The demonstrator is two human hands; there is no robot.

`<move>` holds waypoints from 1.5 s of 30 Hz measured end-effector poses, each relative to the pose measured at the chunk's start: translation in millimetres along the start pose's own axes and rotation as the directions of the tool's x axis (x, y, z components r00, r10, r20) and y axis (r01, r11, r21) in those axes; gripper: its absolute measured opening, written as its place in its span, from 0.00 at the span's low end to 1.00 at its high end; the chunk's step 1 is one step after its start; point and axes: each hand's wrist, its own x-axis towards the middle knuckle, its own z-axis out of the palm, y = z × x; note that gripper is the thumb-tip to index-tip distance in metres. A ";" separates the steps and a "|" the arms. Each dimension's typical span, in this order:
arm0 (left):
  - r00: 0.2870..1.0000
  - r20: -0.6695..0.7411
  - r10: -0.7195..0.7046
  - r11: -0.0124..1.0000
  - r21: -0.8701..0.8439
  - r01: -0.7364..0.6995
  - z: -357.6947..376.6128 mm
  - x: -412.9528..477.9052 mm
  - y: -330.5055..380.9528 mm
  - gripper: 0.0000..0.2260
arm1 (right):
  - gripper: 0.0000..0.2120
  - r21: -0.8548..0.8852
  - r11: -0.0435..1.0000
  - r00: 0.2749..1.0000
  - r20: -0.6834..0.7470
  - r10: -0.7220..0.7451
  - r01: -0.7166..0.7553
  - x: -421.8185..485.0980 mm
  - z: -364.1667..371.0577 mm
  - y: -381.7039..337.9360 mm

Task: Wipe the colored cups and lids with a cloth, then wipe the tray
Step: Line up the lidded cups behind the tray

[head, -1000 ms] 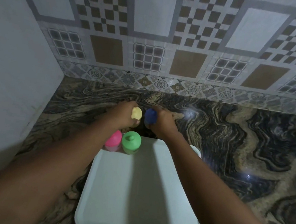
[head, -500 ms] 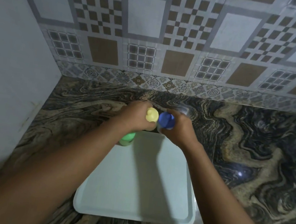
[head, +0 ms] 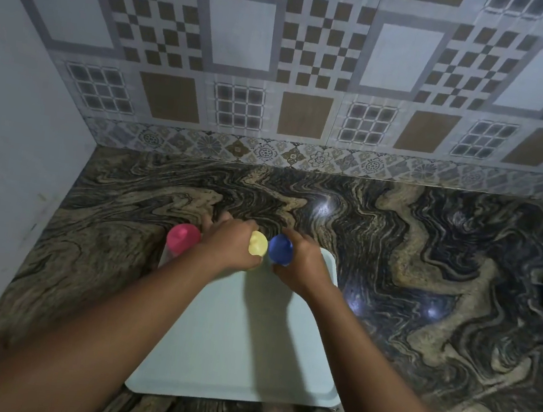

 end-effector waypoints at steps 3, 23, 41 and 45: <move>1.000 0.006 -0.001 1.000 0.009 0.001 -0.6 -0.6 -1.5 0.28 | 0.39 -0.010 1.000 1.000 0.010 0.006 -0.005 -0.9 3.8 0.6; 0.853 -0.093 -0.514 0.655 -0.685 0.320 40.0 -126.9 -107.4 0.26 | 0.35 -0.033 0.962 0.958 -0.112 0.265 -0.270 -108.2 -4.0 74.4; 0.816 0.121 -0.566 0.384 -0.836 0.391 77.9 -105.5 -139.0 0.15 | 0.15 0.094 0.923 0.906 -0.182 0.383 -0.372 -92.0 -16.2 71.0; 0.832 0.100 -0.546 0.385 -0.852 0.355 47.7 -69.0 -143.2 0.11 | 0.14 0.104 0.935 0.916 -0.192 0.352 -0.338 -56.8 -36.9 60.1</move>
